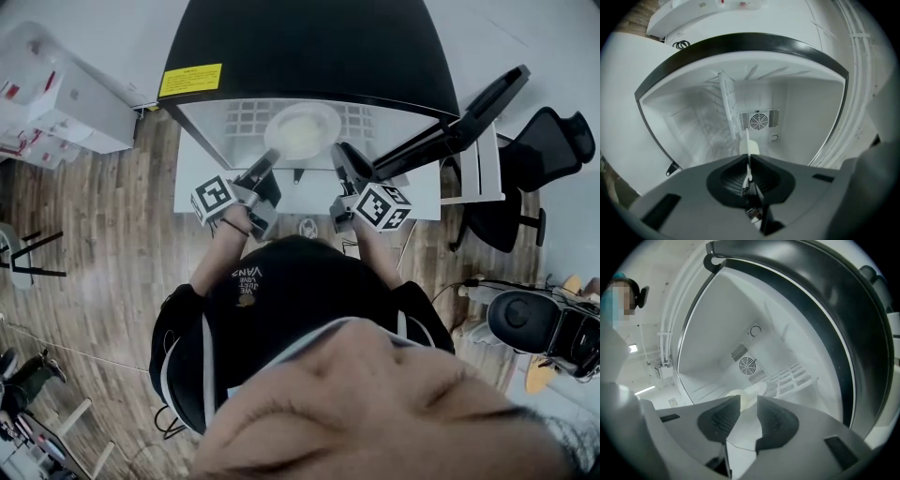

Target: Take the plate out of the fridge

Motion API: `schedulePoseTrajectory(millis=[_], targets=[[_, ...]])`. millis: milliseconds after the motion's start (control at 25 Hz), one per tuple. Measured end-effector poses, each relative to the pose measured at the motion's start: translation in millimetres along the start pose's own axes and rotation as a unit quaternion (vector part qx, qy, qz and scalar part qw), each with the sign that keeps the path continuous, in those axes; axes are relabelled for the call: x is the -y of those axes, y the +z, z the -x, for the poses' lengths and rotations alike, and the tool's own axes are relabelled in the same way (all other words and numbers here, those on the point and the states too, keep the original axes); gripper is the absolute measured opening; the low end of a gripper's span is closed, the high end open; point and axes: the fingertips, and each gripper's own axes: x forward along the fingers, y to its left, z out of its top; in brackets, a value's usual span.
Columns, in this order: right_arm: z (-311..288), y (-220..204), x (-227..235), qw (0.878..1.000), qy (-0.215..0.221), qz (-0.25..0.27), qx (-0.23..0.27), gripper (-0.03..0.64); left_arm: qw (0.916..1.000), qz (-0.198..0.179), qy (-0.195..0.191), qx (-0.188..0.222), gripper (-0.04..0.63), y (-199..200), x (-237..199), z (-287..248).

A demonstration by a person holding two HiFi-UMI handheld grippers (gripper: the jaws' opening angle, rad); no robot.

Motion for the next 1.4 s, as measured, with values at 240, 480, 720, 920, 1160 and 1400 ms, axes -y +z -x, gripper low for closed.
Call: schedulePoseTrajectory(millis=[240,480,720,920,1160,1400], targets=[[-7,-10,5,0.993,0.020,-0.116,0.002,0.143,1.0000,0.008,0.002,0.000,0.035,-2,-3,5],[-15,-16,9,0.979,0.035,-0.199,-0.005,0.169,0.9999,0.011,0.000,0.000,0.035,-1,-2,5],[-17,-22,22,0.974,0.005,-0.226,-0.016,0.169,0.9999,0.011,0.001,0.001,0.034,-1,-4,6],[-26,-19,12,0.974,0.045,-0.223,-0.015,0.136,0.9999,0.016,0.000,0.001,0.034,-1,-4,5],[-27,-19,9,0.974,0.056,-0.219,-0.015,0.086,0.9999,0.012,-0.002,0.000,0.034,-1,-5,5],[-27,-18,6,0.976,0.056,-0.208,-0.014,0.080,1.0000,0.008,-0.003,-0.002,0.032,-1,-5,5]])
